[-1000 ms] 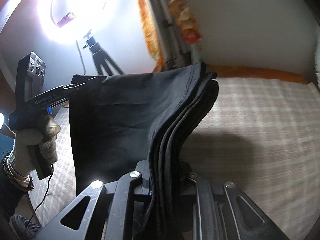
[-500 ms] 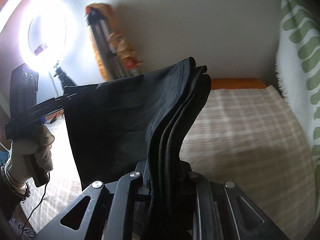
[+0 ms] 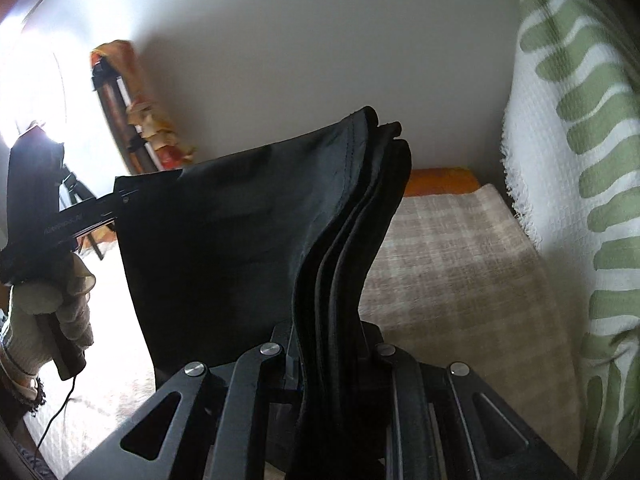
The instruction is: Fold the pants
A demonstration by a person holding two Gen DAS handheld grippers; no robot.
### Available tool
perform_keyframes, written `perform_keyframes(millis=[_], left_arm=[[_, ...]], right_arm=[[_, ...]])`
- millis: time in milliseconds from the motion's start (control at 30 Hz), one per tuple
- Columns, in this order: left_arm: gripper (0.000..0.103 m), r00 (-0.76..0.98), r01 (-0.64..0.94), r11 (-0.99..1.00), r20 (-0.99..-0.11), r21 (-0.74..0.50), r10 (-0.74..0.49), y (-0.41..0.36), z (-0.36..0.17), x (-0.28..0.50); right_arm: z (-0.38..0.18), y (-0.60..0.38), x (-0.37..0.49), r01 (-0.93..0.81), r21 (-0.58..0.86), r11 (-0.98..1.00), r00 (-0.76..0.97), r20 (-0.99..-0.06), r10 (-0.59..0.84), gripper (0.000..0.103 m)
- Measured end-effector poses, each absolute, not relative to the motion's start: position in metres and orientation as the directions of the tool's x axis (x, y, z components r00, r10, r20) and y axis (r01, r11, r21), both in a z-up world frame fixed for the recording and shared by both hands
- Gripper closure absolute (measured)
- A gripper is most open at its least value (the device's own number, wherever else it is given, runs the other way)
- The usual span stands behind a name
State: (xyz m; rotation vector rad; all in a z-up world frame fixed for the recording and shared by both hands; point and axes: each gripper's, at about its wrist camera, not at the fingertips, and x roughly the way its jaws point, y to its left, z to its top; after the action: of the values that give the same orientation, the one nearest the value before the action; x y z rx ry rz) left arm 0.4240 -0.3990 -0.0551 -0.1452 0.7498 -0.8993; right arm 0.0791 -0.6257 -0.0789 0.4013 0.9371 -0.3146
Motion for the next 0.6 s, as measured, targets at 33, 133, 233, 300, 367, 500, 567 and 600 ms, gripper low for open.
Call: perform_keyframes(millis=[33, 133, 233, 300, 367, 500, 567, 600], left_arm=[[0.099, 0.394, 0.657, 0.635, -0.534, -0.405, -0.748, -0.403, -0.058, 0.425], [0.099, 0.404, 0.656, 0.653, -0.555, -0.379, -0.728, -0.413, -0.066, 0.430], [0.099, 0.413, 0.645, 0.674, -0.578, -0.360, -0.704, -0.420, -0.076, 0.438], [0.099, 0.420, 0.637, 0.687, -0.590, -0.348, -0.689, -0.426, -0.082, 0.441], [0.099, 0.428, 0.636, 0.698, -0.601, -0.330, -0.675, -0.430, -0.087, 0.442], [0.097, 0.449, 0.647, 0.717, -0.631, -0.259, -0.633, -0.442, -0.093, 0.442], [0.093, 0.456, 0.643, 0.727, -0.642, -0.242, -0.617, -0.445, -0.094, 0.442], [0.089, 0.460, 0.640, 0.730, -0.640, -0.241, -0.615, -0.446, -0.094, 0.442]], right_arm=[[-0.083, -0.629, 0.080, 0.431, 0.199, 0.880, 0.555, -0.828, -0.085, 0.090], [-0.098, -0.638, 0.087, 0.430, 0.202, 0.880, 0.548, -0.833, -0.077, 0.090], [-0.109, -0.643, 0.092, 0.428, 0.199, 0.882, 0.539, -0.839, -0.073, 0.090], [-0.117, -0.646, 0.095, 0.429, 0.194, 0.882, 0.529, -0.845, -0.072, 0.090], [-0.125, -0.649, 0.098, 0.434, 0.184, 0.882, 0.515, -0.854, -0.075, 0.090], [-0.137, -0.653, 0.102, 0.449, 0.147, 0.881, 0.488, -0.867, -0.105, 0.087], [-0.140, -0.652, 0.101, 0.475, 0.113, 0.873, 0.471, -0.871, -0.143, 0.081], [-0.140, -0.654, 0.101, 0.483, 0.096, 0.871, 0.462, -0.872, -0.160, 0.078]])
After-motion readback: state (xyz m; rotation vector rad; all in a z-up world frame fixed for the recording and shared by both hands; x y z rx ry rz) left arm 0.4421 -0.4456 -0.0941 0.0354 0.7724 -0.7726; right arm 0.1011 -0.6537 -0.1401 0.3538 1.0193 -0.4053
